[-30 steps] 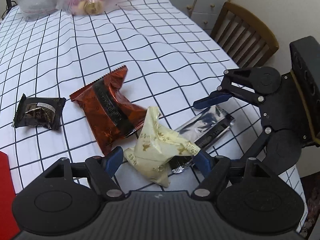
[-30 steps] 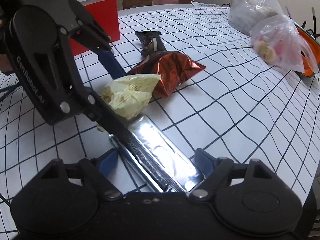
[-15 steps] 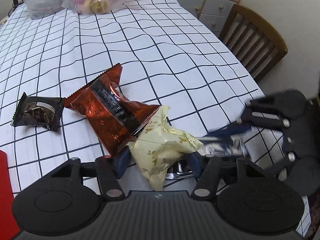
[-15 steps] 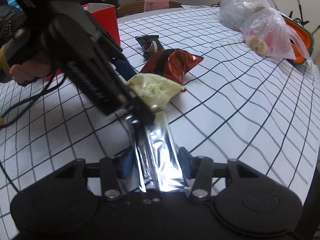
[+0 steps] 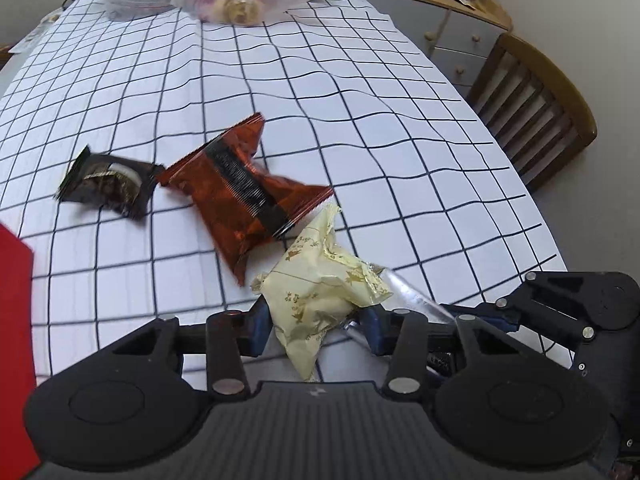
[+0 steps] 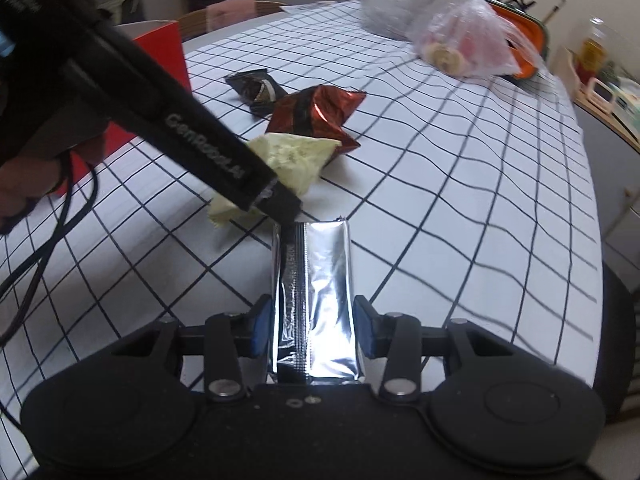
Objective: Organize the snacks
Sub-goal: 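Grasp the silver foil bar with the right tool while the left grasps the cream packet, then carry the silver bar and cream packet with both tools over the box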
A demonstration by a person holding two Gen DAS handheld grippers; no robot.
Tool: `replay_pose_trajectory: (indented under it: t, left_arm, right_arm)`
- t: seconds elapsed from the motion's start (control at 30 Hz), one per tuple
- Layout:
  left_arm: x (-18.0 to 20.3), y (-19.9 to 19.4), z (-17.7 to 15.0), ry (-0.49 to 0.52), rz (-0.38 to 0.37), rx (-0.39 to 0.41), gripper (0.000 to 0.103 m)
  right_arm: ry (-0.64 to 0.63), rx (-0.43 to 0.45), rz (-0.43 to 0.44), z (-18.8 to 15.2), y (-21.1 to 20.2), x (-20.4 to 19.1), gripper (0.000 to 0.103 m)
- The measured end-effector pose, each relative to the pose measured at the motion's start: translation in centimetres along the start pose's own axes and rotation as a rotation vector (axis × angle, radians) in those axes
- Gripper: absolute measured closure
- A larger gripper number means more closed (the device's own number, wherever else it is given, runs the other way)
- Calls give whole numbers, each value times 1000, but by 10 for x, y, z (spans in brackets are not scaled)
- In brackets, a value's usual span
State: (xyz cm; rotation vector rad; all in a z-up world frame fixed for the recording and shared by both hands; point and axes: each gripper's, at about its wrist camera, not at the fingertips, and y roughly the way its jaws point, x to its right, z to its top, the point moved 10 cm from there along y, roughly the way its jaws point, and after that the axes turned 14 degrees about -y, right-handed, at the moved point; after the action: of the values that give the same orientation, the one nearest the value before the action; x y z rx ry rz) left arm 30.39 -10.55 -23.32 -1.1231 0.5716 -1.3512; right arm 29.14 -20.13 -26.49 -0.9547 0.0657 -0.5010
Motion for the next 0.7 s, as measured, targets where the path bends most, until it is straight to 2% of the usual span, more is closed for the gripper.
replay_pose_trajectory:
  t: [0.33,0.7]
  left_arm:
    - [-29,-32,-26,-99,-30,2,61]
    - [-60,-100,-42,-164,-51,74,61]
  right_arm:
    - [109,11,-49,0,-29,-17,62]
    - [197,94,-88,38,-81,-44,62]
